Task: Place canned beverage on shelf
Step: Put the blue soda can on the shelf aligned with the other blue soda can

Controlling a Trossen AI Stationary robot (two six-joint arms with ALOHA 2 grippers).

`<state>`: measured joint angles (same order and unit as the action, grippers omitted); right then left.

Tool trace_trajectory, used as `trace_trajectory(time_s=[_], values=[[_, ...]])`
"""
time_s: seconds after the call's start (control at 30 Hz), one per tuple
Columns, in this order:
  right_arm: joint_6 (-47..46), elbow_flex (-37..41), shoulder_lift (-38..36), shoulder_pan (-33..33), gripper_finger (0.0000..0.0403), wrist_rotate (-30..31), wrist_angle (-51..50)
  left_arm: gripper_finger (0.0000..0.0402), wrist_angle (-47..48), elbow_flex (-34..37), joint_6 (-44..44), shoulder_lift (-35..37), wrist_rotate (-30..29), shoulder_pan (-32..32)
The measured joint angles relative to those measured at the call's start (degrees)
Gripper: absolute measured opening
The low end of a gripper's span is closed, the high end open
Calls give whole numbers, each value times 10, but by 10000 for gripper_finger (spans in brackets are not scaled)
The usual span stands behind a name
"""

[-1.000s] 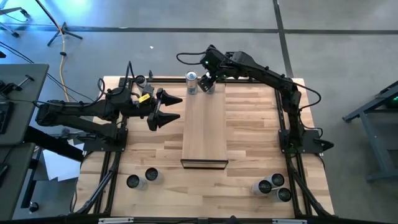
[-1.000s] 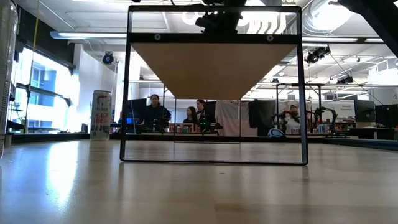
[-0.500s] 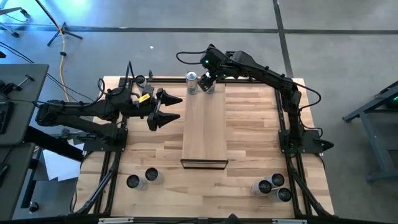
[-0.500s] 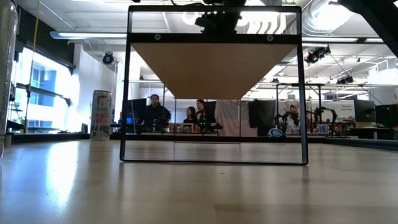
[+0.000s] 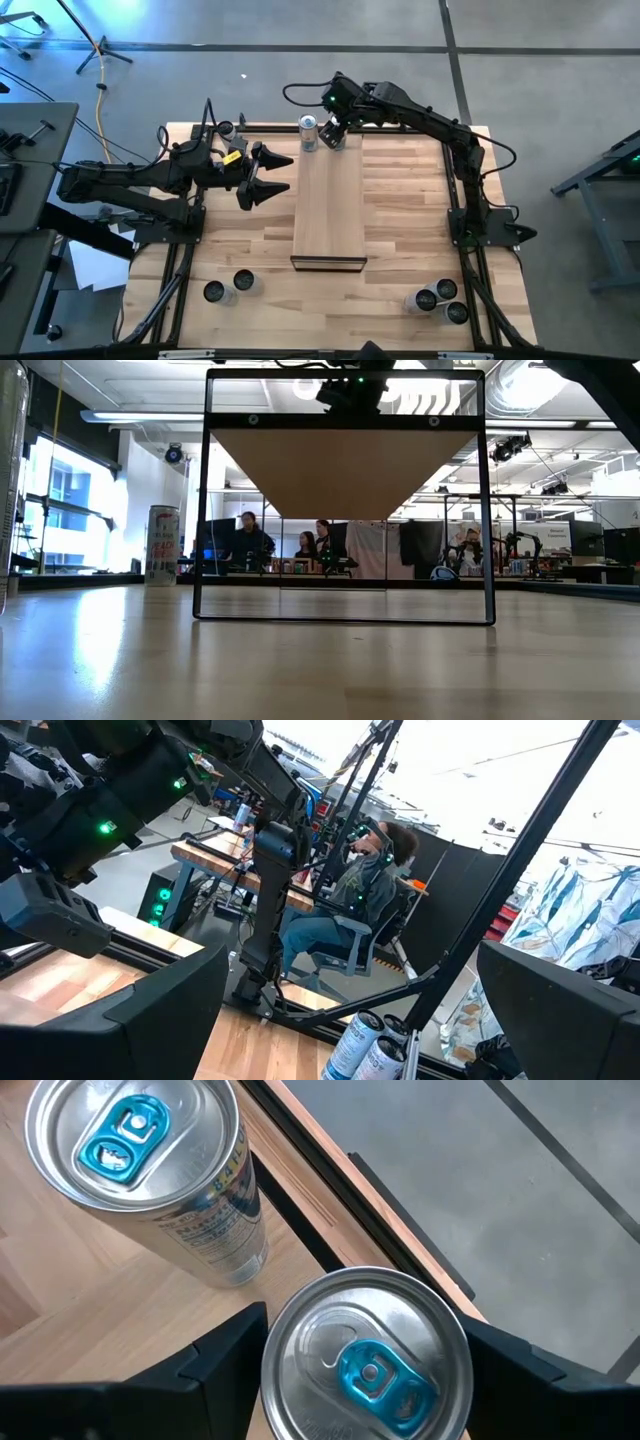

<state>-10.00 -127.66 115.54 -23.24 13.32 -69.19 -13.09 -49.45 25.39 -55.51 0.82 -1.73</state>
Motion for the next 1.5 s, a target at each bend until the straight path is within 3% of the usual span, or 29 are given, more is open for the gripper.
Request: trace_trajectory(time_s=[0.8,1.03,1.33,1.5], values=[[1,-5,-26,-3,264,-4,24,400,1,0,0,0,0,0],[83,-60,-25,-4,264,-35,22,400,5,0,1,0,0,0],[112,-67,-48,-23,264,16,40,400,15,0,22,0,0,0],[213,-67,-47,-31,264,9,17,400,15,0,25,0,0,0]])
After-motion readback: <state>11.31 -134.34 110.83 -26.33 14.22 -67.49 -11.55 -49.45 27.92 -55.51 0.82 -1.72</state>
